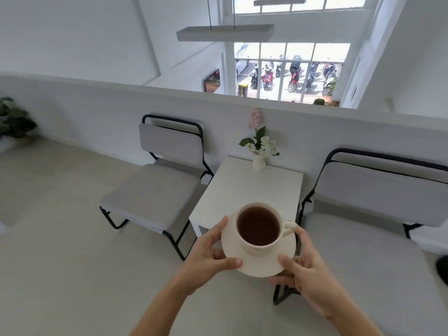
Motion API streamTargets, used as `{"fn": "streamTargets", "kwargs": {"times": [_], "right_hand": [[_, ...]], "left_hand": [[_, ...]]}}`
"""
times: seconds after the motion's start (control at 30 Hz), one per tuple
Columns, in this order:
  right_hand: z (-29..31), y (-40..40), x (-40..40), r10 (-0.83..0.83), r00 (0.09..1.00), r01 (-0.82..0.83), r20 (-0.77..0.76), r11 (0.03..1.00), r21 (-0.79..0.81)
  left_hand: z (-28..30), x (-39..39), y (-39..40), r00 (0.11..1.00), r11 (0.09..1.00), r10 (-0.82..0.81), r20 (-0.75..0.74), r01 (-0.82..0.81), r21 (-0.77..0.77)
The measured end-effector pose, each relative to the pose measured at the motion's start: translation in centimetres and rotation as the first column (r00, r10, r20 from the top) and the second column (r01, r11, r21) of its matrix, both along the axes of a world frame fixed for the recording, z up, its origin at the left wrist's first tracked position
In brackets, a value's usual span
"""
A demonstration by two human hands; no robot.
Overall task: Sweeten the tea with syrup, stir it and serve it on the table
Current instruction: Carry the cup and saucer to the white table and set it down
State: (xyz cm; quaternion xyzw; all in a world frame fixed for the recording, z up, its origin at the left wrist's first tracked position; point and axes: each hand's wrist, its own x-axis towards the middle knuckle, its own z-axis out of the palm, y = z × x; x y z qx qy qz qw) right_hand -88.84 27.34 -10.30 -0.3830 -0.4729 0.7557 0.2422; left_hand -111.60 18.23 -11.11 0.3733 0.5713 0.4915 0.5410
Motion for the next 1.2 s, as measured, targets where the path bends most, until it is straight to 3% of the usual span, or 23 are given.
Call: {"fn": "streamTargets", "kwargs": {"times": [0.23, 0.7, 1.2], "right_hand": [[-2.8, 7.9, -6.0, 0.0, 0.995, -0.002, 0.102, 1.0, 0.024], [-12.8, 20.4, -17.7, -0.209, 0.951, 0.222, 0.23, 0.975, -0.03], [-33.0, 29.9, -20.8, -0.147, 0.934, 0.202, 0.325, 0.969, -0.145]], "left_hand": [[-2.9, -6.5, 8.4, 0.995, 0.998, -0.051, -0.083, 0.047, -0.041], [-13.2, -19.5, 26.9, 0.932, 0.943, -0.327, -0.155, 0.31, -0.126], [-35.0, -22.7, 35.1, 0.872, 0.924, -0.382, -0.305, 0.35, -0.156]]}}
